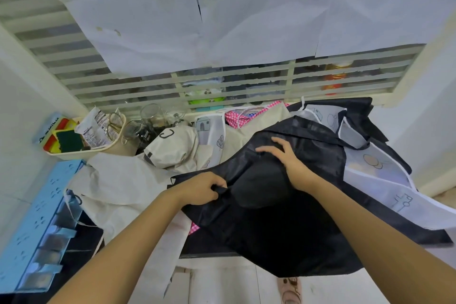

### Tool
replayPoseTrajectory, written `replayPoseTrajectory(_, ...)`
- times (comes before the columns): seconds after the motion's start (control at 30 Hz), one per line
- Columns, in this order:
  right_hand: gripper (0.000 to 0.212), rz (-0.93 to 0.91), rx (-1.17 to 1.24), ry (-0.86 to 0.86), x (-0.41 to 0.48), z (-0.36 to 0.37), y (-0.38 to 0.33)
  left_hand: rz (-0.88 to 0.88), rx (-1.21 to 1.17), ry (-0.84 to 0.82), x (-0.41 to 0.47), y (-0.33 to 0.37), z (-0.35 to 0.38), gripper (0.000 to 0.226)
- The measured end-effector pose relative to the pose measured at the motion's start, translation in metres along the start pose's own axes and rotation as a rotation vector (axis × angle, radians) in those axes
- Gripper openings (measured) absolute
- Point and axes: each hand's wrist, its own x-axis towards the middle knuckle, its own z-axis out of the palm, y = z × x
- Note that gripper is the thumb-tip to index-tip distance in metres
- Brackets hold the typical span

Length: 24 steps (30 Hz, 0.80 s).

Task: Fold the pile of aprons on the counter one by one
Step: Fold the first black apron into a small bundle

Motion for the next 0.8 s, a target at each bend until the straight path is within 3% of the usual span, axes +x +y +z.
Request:
replayPoseTrajectory(0.17, 0.069, -0.011, -0.032, -0.156, -0.007, -0.007, 0.008, -0.088, 0.035, 0.029, -0.006, -0.011, -0.002, 0.014)
replayPoseTrajectory(0.23, 0.062, 0.006, -0.023, -0.14, -0.013, -0.008, 0.02, -0.211, 0.233, 0.047, -0.014, -0.023, -0.008, 0.018)
replayPoseTrajectory(0.33, 0.058, 0.057, 0.036, -0.158, -0.019, -0.005, 0.037, -0.44, 0.514, -0.1, -0.033, -0.044, -0.018, 0.029)
replayPoseTrajectory(0.43, 0.064, 0.054, -0.01, -0.15, -0.019, 0.002, 0.04, -0.538, 0.388, -0.175, -0.045, -0.061, -0.026, 0.04)
replayPoseTrajectory(0.57, 0.071, 0.097, -0.079, -0.11, -0.014, 0.006, 0.032, -0.476, 0.336, 0.014, -0.054, -0.063, -0.035, 0.029)
replayPoseTrajectory(0.7, 0.064, 0.196, -0.034, -0.06, -0.008, 0.005, 0.029, -0.454, 0.49, 0.021, -0.064, -0.068, -0.051, 0.021)
replayPoseTrajectory(0.73, 0.056, 0.246, -0.004, -0.044, -0.006, 0.004, 0.027, -0.45, 0.449, 0.076, -0.068, -0.069, -0.058, 0.021)
replayPoseTrajectory(0.8, 0.036, 0.371, 0.099, -0.025, 0.001, 0.001, 0.022, -0.419, 0.085, 0.36, -0.074, -0.067, -0.073, 0.032)
